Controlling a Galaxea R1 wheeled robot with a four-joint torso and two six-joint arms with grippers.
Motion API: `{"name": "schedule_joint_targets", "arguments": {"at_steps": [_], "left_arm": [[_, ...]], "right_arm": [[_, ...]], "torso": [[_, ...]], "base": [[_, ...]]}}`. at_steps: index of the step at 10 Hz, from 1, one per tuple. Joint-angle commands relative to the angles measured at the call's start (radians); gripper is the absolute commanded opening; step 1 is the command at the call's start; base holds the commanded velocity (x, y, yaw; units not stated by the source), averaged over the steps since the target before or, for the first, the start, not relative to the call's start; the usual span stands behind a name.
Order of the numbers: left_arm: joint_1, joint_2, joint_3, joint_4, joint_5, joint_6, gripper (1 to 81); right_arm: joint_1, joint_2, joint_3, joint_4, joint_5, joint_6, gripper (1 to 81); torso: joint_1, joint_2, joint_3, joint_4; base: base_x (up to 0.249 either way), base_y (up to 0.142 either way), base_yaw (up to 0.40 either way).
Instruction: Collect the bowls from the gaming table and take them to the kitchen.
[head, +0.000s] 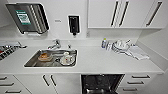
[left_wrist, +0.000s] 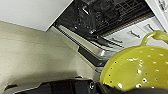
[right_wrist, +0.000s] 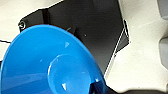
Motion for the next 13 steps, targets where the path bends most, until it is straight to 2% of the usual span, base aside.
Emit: {"name": "schedule_joint_targets", "arguments": {"at_steps": [1, 2, 4, 5, 6, 7, 9, 11, 12, 13], "left_arm": [[-0.248, -0.025, 0.213, 0.008, 0.292, 0.002, 1.0], [-0.291, 0.013, 0.231, -0.003, 0.365, 0.002, 1.0], [-0.38, 0.108, 0.233, -0.021, 0.471, 0.001, 1.0], [-0.42, 0.141, 0.231, -0.036, 0.504, -0.001, 1.0], [-0.457, 0.186, 0.24, -0.062, 0.538, -0.001, 1.0], [-0.485, 0.227, 0.237, -0.066, 0.568, 0.001, 1.0], [-0.525, 0.308, 0.236, -0.064, 0.671, 0.001, 1.0], [-0.552, 0.349, 0.228, -0.072, 0.687, 0.001, 1.0], [-0.568, 0.36, 0.228, -0.083, 0.693, 0.001, 1.0], [-0.595, 0.378, 0.228, -0.084, 0.737, 0.001, 1.0]], "right_arm": [[0.021, -0.021, 0.011, -0.002, -0.051, 0.0, 1.0], [0.019, -0.021, 0.011, -0.002, -0.05, 0.0, 1.0], [0.019, -0.017, 0.011, -0.001, -0.051, 0.0, 1.0], [0.019, -0.014, 0.012, -0.001, -0.051, 0.0, 1.0], [0.019, -0.012, 0.014, -0.002, -0.051, 0.0, 1.0], [0.019, -0.012, 0.017, -0.002, -0.051, 0.0, 1.0], [0.019, -0.01, 0.017, -0.002, -0.05, 0.0, 1.0], [0.017, -0.004, 0.015, -0.004, -0.05, 0.0, 1.0], [0.019, -0.003, 0.017, -0.004, -0.05, 0.0, 1.0], [0.019, -0.003, 0.017, -0.004, -0.05, -0.001, 1.0]], "torso": [[0.0, 0.0, 0.0, 0.0], [0.0, 0.0, 0.0, 0.0], [0.0, 0.001, 0.0, 0.0], [0.0, 0.001, 0.0, 0.0], [0.0, 0.001, -0.035, 0.0], [0.0, 0.001, -0.092, 0.0], [0.0, 0.001, -0.128, 0.0], [0.001, 0.002, -0.196, 0.0], [0.001, 0.002, -0.195, 0.0], [0.001, 0.002, -0.229, 0.0]], "base": [[0.0, 0.0, 0.0], [0.0, 0.0, 0.0], [0.0, 0.0, 0.0], [0.0, 0.0, 0.0], [0.0, 0.0, 0.0], [0.0, 0.0, 0.0], [0.0, 0.0, 0.0], [0.0, 0.0, 0.0], [0.0, 0.0, 0.0], [0.0, 0.0, 0.0]]}}
